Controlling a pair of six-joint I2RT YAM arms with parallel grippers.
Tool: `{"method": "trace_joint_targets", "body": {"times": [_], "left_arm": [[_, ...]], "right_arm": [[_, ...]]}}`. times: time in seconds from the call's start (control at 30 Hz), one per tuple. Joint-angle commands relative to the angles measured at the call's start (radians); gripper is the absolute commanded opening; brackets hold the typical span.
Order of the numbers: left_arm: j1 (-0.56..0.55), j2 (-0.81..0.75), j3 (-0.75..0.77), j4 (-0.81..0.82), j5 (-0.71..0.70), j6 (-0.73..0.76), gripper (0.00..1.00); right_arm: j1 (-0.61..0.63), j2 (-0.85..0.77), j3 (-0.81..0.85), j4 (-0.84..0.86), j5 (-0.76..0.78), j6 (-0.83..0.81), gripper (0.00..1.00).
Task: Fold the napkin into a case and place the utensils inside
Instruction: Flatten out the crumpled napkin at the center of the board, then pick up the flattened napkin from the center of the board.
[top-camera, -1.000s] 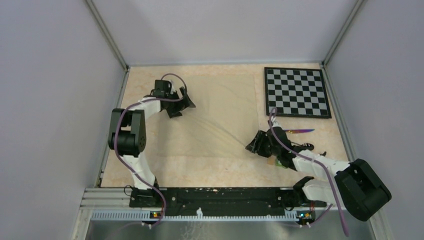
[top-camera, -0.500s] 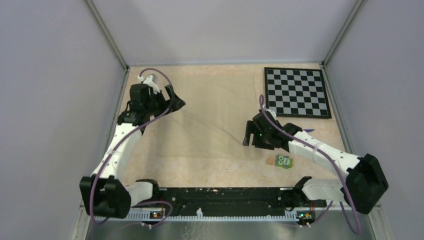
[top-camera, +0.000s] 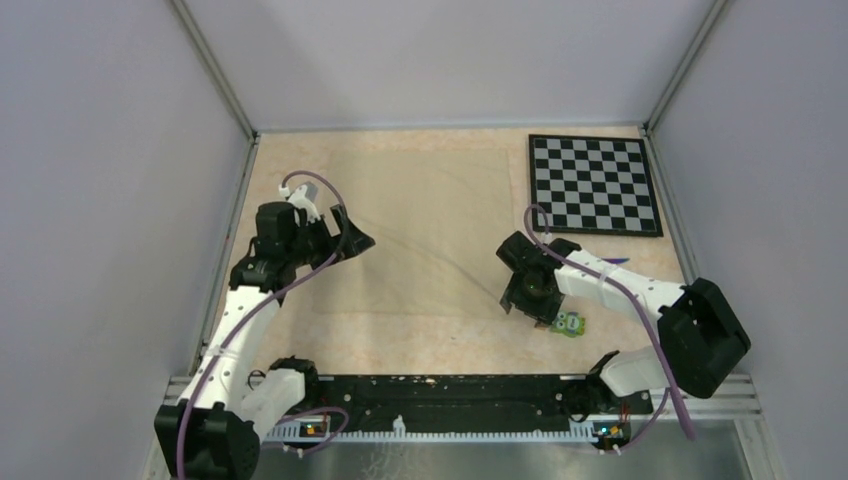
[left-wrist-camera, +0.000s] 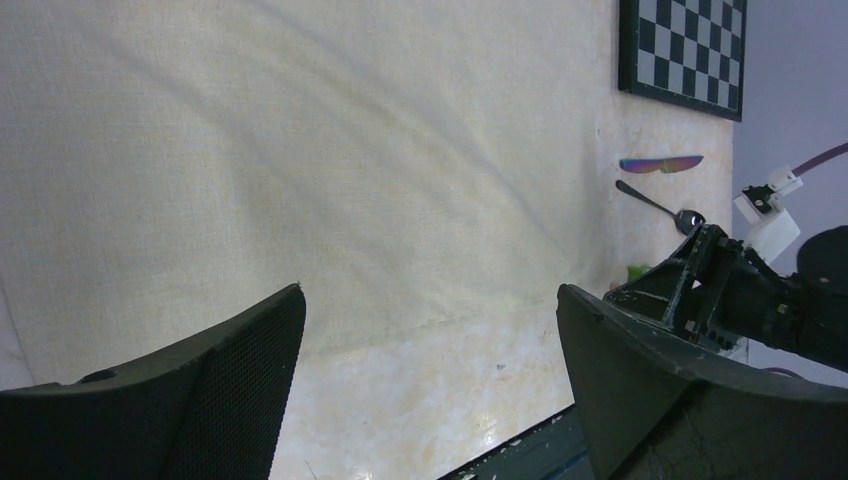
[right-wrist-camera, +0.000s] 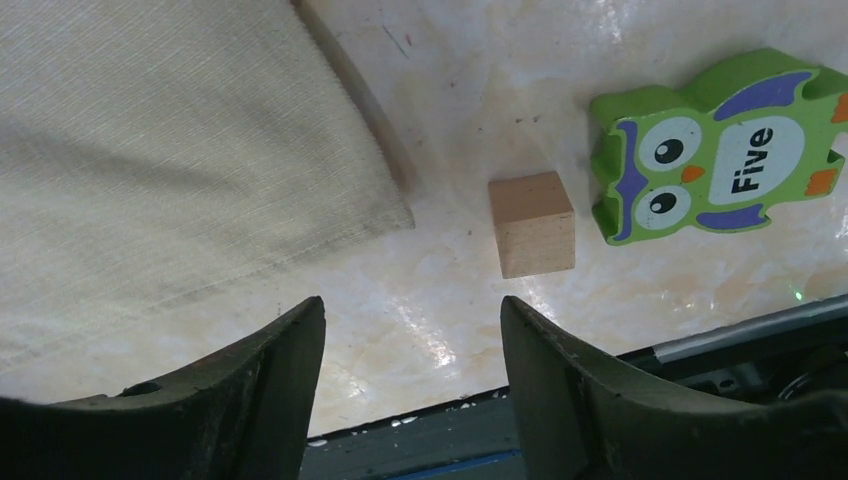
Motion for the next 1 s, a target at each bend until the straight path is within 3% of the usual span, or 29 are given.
{"method": "trace_joint_targets", "body": {"times": [0.0, 0.33, 0.97], "left_arm": [[0.002, -0.07, 0.005, 0.0, 0.02, 0.015, 0.99], [0.002, -0.119, 0.012, -0.039, 0.018, 0.016, 0.99], [0.002, -0.142, 0.032, -0.117, -0.02, -0.02, 0.99]], "right_arm": [[0.004, 0.031, 0.049, -0.033, 0.04, 0.082, 0.63], [0.003, 0.081, 0.063, 0.015, 0.054, 0.108, 0.52], [0.002, 0.201, -0.008, 0.13, 0.089, 0.138, 0.44]]}}
